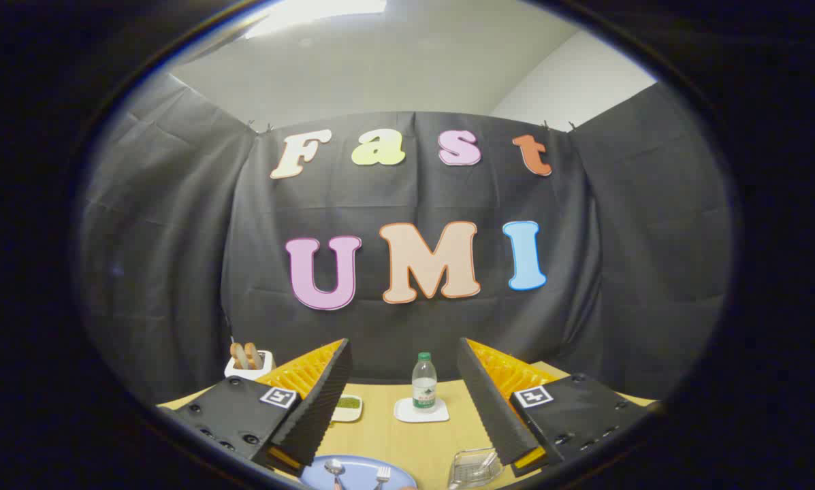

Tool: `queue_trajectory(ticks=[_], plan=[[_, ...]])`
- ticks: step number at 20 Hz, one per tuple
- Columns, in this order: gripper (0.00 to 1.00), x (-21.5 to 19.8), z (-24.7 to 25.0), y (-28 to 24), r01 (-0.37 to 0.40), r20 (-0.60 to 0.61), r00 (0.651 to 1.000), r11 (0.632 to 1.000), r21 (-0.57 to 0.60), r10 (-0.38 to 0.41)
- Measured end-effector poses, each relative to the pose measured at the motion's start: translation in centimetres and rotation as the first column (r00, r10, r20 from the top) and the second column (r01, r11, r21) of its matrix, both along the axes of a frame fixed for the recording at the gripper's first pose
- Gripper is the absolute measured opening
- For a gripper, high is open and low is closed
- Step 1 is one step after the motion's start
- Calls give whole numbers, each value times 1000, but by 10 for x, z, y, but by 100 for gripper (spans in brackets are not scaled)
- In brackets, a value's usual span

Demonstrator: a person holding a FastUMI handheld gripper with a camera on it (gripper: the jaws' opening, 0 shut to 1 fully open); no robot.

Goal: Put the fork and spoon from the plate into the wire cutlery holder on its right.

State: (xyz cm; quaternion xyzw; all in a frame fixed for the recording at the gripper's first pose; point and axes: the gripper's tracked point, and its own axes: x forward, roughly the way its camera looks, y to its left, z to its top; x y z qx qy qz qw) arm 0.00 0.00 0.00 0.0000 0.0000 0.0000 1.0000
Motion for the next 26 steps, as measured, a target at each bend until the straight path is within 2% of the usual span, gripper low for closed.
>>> queue_trajectory(ticks=[20,26], plan=[[99,-4,-19,16,-50,-58,997,998,-24,49],[99,-6,-57,20,-66,-142,988,997,-40,60]])
